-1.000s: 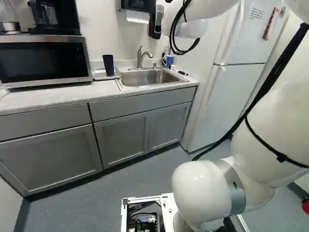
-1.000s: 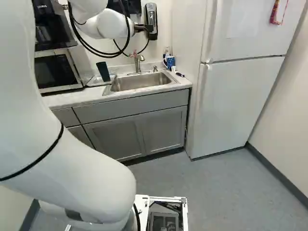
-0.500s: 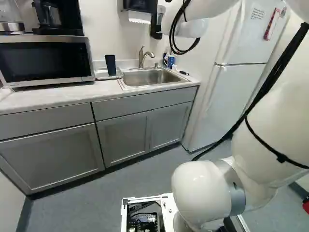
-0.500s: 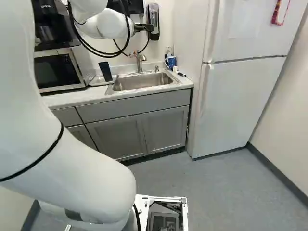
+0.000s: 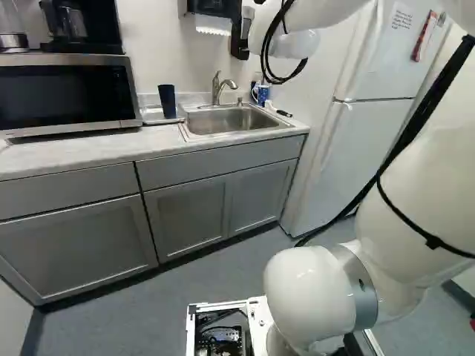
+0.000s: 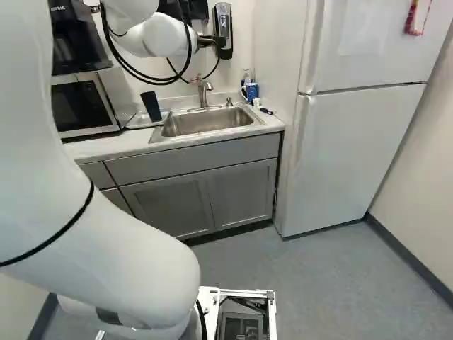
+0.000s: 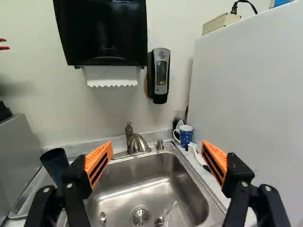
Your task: Rinse the cup and place it in the tray
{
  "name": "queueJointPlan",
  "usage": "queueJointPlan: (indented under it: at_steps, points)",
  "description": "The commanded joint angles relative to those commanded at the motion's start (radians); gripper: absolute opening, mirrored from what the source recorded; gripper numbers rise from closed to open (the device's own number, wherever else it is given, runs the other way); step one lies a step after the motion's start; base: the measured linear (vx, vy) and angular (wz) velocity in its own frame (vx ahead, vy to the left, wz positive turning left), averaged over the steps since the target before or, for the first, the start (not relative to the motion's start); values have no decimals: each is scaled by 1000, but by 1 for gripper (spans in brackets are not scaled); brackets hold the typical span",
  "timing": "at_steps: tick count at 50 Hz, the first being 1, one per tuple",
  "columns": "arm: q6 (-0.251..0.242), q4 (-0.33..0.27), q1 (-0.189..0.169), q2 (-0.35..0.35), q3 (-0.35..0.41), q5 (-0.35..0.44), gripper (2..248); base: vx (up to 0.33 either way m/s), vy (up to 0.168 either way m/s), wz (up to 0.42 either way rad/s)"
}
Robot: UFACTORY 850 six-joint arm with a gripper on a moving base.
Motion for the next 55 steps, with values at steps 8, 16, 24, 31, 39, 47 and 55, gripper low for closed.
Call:
queueJointPlan:
  at_steps: [8, 16, 24, 31, 39, 47, 55]
  points:
    - [0, 0, 0, 0, 0, 0, 247, 72, -52, 8]
    - [0, 0, 0, 0, 0, 0, 247, 68, -39, 92]
    - [0, 0, 0, 0, 0, 0, 247, 69, -49, 154]
    - [0, 0, 0, 0, 0, 0, 247, 78, -61, 182]
    - [0, 0, 0, 0, 0, 0, 247, 84, -67, 200]
    - [0, 0, 0, 0, 0, 0, 247, 83, -77, 212]
    - [0, 0, 0, 0, 0, 0, 247, 79, -74, 212]
